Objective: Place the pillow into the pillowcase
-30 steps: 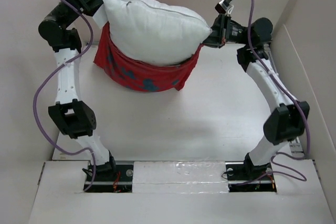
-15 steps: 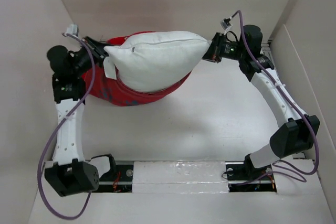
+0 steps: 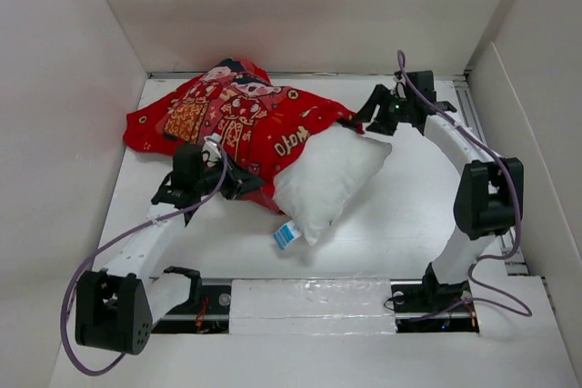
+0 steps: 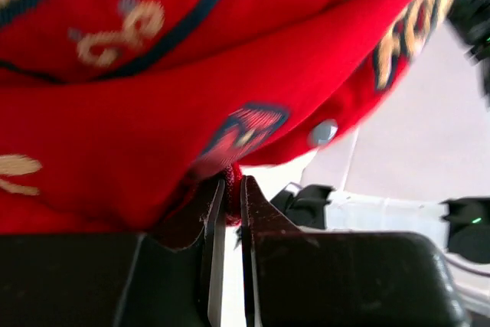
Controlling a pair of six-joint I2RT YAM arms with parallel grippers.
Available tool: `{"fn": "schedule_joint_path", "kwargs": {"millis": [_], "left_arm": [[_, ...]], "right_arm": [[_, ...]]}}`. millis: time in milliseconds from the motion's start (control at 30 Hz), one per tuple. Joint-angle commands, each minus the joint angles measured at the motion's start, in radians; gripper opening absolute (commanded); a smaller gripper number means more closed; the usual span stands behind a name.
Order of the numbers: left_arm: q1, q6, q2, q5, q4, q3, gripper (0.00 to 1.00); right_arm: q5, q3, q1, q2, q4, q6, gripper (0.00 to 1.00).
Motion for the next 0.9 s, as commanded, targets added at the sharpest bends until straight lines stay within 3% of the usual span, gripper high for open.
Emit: {"fn": "schedule_joint_path", "kwargs": {"millis": [0, 33, 100, 133, 167, 200, 233, 267, 333, 367, 400, 467, 500, 533, 567, 600, 633, 667, 833, 867], "left_arm": [[-0.085, 0.016, 0.015, -0.075, 0.162, 0.01, 0.0], [-0.149, 0.016, 0.049, -0.09, 0.173, 0.01, 0.0], [-0.226, 0.031, 0.083, -0.171, 0.173, 0.049, 0.0], [-0.315, 0.043, 0.095, -0.211, 0.147, 0.075, 0.0], [-0.364, 0.055, 0.117, -0.321, 0.076, 0.107, 0.07], [-0.418, 0.069, 0.117, -0.389, 0.032, 0.187, 0.18], [-0.57, 0.085, 0.117, -0.632, -0.129, 0.277, 0.42], [-0.572, 0.085, 0.117, -0.635, -0.131, 0.278, 0.42], [-0.692, 0.07, 0.117, -0.793, -0.239, 0.402, 0.47], [-0.734, 0.059, 0.103, -0.948, -0.337, 0.437, 0.58], [-0.768, 0.045, 0.103, -1.008, -0.382, 0.501, 0.73], [-0.835, 0.033, 0.103, -1.096, -0.448, 0.554, 0.89], [-0.836, 0.033, 0.118, -1.131, -0.488, 0.574, 1.0], [-0.836, 0.051, 0.132, -1.132, -0.488, 0.603, 1.0], [-0.836, 0.083, 0.17, -1.158, -0.488, 0.629, 1.0], [-0.836, 0.083, 0.196, -1.158, -0.488, 0.629, 1.0], [-0.836, 0.132, 0.23, -1.158, -0.488, 0.666, 1.0], [-0.821, 0.163, 0.267, -1.158, -0.488, 0.69, 1.0], [-0.794, 0.255, 0.491, -1.204, -0.559, 0.856, 1.0], [-0.794, 0.272, 0.506, -1.204, -0.559, 0.885, 1.0]], "right_arm": [[0.106, 0.131, -0.025, -0.036, -0.049, -0.046, 0.7], [0.141, 0.109, -0.025, -0.081, -0.049, -0.046, 1.0], [0.227, 0.034, -0.051, -0.164, 0.001, -0.037, 1.0], [0.237, -0.06, -0.065, -0.254, 0.026, -0.028, 1.0], [0.246, -0.108, -0.082, -0.299, 0.046, -0.017, 1.0], [0.214, -0.153, -0.121, -0.341, 0.076, -0.017, 1.0], [0.164, -0.279, -0.135, -0.452, 0.105, -0.017, 1.0], [0.163, -0.28, -0.136, -0.453, 0.106, -0.017, 1.0], [0.111, -0.386, -0.145, -0.545, 0.091, -0.017, 1.0], [0.111, -0.424, -0.145, -0.579, 0.09, -0.017, 1.0], [0.111, -0.469, -0.154, -0.615, 0.09, 0.003, 1.0], [0.073, -0.631, -0.166, -0.724, 0.136, 0.039, 1.0], [0.029, -0.692, -0.166, -0.75, 0.253, 0.05, 1.0], [-0.098, -0.752, -0.166, -0.772, 0.323, 0.05, 1.0], [-0.193, -0.862, -0.166, -0.795, 0.506, 0.122, 1.0], [-0.194, -0.921, -0.166, -0.795, 0.508, 0.171, 1.0], [-0.228, -0.978, -0.156, -0.795, 0.746, 0.211, 1.0], [-0.228, -1.057, -0.155, -0.795, 0.844, 0.228, 1.0], [-0.271, -1.084, -0.134, -0.596, 1.16, 0.3, 1.0], [-0.295, -1.096, -0.134, -0.562, 1.292, 0.325, 1.0]]}}
